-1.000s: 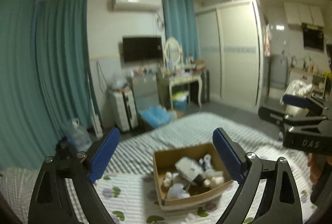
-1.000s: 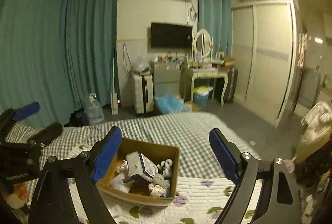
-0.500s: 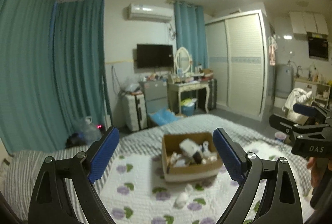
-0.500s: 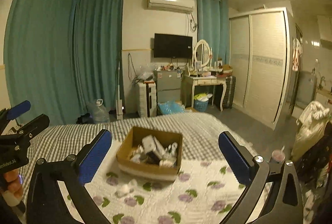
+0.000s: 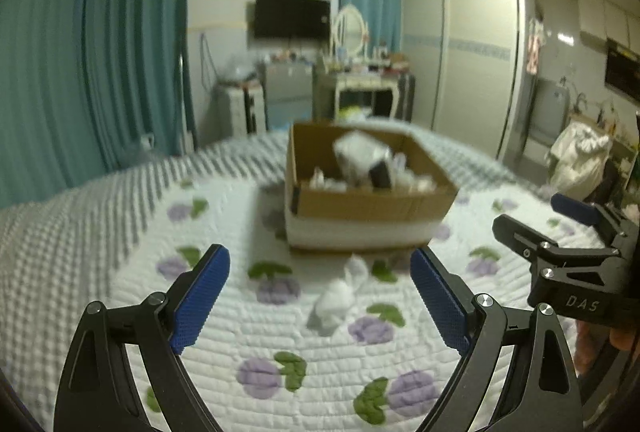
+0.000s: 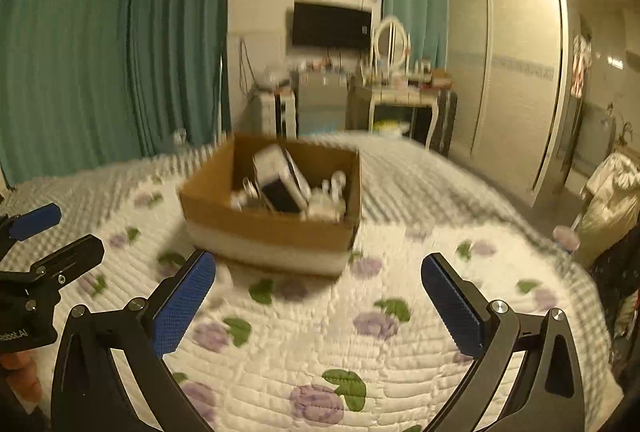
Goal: Organize soft objects
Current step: 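Grasp the white tissue on the quilt with the left tool, then lower the tissue into the box and open the left tool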
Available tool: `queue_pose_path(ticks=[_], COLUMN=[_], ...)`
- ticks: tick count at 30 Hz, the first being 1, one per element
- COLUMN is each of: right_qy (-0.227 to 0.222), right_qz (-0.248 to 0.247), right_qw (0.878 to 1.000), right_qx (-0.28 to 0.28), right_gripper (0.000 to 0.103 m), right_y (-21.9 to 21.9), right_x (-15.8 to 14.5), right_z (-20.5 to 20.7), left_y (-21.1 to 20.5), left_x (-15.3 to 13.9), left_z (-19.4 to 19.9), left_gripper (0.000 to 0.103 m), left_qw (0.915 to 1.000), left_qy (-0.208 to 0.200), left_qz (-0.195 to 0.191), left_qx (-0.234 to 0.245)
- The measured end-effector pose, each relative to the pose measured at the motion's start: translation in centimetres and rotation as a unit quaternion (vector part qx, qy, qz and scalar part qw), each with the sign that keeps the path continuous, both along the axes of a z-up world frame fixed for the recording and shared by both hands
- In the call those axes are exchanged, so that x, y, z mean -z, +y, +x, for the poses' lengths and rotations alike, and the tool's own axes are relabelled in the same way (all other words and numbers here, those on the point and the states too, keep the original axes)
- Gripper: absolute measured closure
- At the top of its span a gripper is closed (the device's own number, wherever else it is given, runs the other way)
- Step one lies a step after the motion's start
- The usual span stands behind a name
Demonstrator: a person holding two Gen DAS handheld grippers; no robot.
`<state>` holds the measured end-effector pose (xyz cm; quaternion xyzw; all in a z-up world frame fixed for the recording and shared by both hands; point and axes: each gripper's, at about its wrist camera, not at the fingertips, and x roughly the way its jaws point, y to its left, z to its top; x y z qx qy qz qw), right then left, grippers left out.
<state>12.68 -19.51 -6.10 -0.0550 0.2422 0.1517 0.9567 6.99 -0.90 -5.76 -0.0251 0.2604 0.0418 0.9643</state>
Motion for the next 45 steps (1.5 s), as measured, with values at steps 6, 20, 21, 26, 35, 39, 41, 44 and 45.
queue_pose_path(ticks=[6, 20, 21, 26, 35, 39, 41, 44, 45], right_qy=[0.048, 0.076, 0.072, 0.064, 0.052, 0.044, 0.029, 0.013, 0.007], right_qz=[-0.015, -0.051, -0.055, -0.061, -0.045, -0.029, -0.021, -0.006, -0.001], right_qw=[0.999, 0.996, 0.996, 0.996, 0.998, 0.999, 0.999, 1.000, 1.000], right_qx=[-0.006, -0.019, -0.014, -0.003, 0.012, 0.012, 0.016, 0.015, 0.014], right_gripper=[0.000, 0.000, 0.000, 0.000, 0.000, 0.000, 0.000, 0.000, 0.000], right_y=[0.5, 1.5, 1.5, 1.5, 0.1, 0.1, 0.1, 0.0, -0.1], right_x=[5.0, 9.6, 9.6, 9.3, 5.2, 1.5, -0.5, -3.2, -4.0], right_z=[4.7, 7.1, 7.0, 5.8, 1.1, 0.0, -0.6, -0.8, -0.9], left_y=[0.1, -1.0, -1.0, -1.1, -1.9, -2.1, -1.7, -1.4, -1.3], left_x=[6.7, 10.7, 10.5, 8.4, 1.4, -2.3, -3.5, -5.7, -6.4], left_z=[4.4, 6.8, 6.6, 4.1, -0.7, -2.2, -2.4, -2.1, -1.7], left_gripper=[0.020, 0.076, 0.076, 0.076, 0.076, 0.076, 0.076, 0.076, 0.076], left_qw=[0.9971, 0.9895, 0.9893, 0.9914, 0.9958, 0.9977, 0.9979, 0.9983, 0.9983], left_qy=[0.073, 0.131, 0.129, 0.116, 0.066, 0.034, 0.024, 0.006, 0.000], left_qz=[-0.019, -0.041, -0.045, -0.036, -0.014, 0.004, 0.000, 0.009, 0.013], left_qx=[0.006, 0.046, 0.051, 0.050, 0.061, 0.059, 0.060, 0.057, 0.057])
